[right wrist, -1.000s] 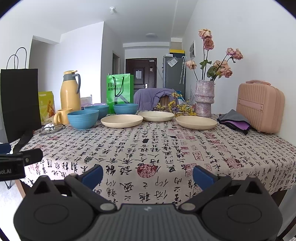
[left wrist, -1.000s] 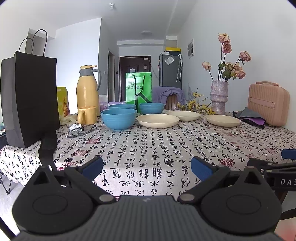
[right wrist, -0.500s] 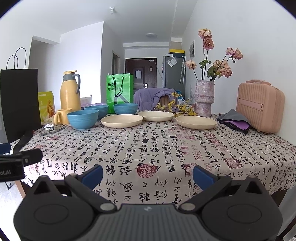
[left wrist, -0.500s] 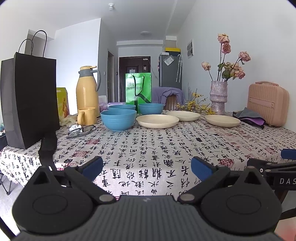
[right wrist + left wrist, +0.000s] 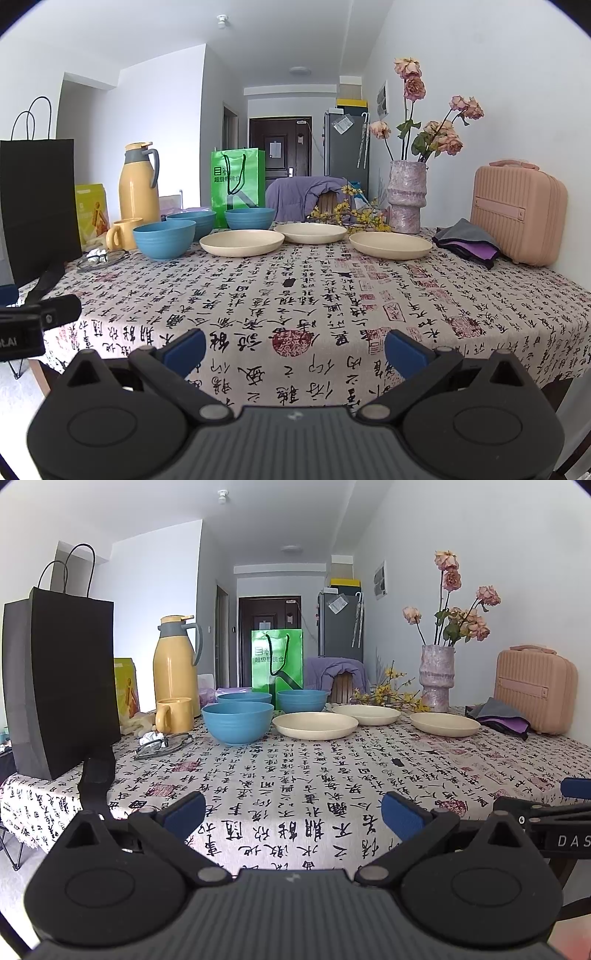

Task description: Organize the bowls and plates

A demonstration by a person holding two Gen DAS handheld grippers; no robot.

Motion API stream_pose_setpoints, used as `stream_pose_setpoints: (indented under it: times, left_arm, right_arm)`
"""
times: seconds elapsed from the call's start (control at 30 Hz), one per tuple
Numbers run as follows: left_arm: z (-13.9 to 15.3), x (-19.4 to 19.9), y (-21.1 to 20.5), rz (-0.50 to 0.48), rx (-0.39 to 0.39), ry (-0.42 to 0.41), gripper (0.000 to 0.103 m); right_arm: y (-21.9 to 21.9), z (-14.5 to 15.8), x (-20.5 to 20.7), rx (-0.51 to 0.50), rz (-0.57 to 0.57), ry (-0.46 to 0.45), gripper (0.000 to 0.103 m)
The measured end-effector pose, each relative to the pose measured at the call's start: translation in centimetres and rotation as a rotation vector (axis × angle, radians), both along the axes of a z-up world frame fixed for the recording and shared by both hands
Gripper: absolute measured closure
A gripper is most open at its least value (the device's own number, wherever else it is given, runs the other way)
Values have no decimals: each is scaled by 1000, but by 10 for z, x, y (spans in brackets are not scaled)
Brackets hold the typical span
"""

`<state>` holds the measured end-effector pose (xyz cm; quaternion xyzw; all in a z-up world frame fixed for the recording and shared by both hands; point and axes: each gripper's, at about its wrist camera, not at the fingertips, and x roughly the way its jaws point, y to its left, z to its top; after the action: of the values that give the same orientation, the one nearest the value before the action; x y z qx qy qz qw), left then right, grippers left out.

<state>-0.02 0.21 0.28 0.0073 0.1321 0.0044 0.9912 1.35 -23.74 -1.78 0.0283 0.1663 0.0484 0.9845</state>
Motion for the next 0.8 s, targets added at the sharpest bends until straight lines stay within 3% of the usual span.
stream_pose_setpoints:
  times: [0.8]
  left_arm:
    - [0, -1, -2, -5, 3, -1, 0]
  right_arm:
    - [1, -1, 2, 1, 7, 10, 0]
